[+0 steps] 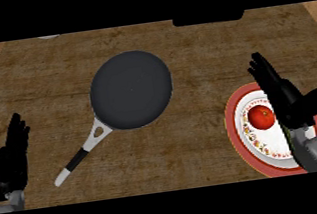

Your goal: Pick the squash from the plate and place it in the pan

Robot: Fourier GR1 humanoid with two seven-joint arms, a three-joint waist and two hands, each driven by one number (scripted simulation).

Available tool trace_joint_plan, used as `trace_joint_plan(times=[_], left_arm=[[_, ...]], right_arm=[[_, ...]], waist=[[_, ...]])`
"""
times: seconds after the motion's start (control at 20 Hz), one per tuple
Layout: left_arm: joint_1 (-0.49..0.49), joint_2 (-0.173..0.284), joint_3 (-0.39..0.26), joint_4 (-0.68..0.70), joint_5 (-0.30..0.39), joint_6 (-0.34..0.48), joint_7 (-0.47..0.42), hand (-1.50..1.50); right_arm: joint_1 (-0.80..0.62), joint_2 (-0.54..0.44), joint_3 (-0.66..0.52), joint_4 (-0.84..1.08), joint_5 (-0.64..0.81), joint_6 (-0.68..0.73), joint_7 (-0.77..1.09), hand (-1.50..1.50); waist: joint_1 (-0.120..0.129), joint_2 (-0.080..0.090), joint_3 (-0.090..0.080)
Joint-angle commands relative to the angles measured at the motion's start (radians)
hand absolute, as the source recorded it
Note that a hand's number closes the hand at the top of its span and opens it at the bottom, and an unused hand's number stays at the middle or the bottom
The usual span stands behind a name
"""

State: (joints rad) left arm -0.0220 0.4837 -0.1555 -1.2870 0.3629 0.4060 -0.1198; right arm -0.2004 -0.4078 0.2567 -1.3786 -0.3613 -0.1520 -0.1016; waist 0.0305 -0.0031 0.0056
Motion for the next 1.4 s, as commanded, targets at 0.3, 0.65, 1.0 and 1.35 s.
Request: trace_joint_plan(times=[0.3,0.65,1.0,1.35], left_arm=[[-0.009,0.065,-0.121,-0.082,-0.114,-0.07,0.048,0.0],[0.04,0.049,-0.19,-0.18,-0.157,-0.046,0.135,0.0],[0.029,0.045,-0.186,-0.242,-0.175,-0.033,0.183,0.0],[0.037,0.067,-0.174,-0.277,-0.19,-0.068,0.22,0.0]], right_arm=[[0.04,-0.318,-0.077,0.128,0.218,-0.067,0.091,-1.5],[0.322,-0.299,-0.276,0.033,0.042,-0.261,0.318,-1.5],[0.418,-0.565,-0.233,-0.197,0.086,-0.052,0.487,-1.5],[0.229,-0.639,-0.213,-0.224,-0.016,0.192,0.674,-1.5]], waist=[[-0.054,0.023,-0.023],[-0.067,-0.005,-0.007],[-0.054,-0.002,-0.008],[-0.017,0.004,-0.007]])
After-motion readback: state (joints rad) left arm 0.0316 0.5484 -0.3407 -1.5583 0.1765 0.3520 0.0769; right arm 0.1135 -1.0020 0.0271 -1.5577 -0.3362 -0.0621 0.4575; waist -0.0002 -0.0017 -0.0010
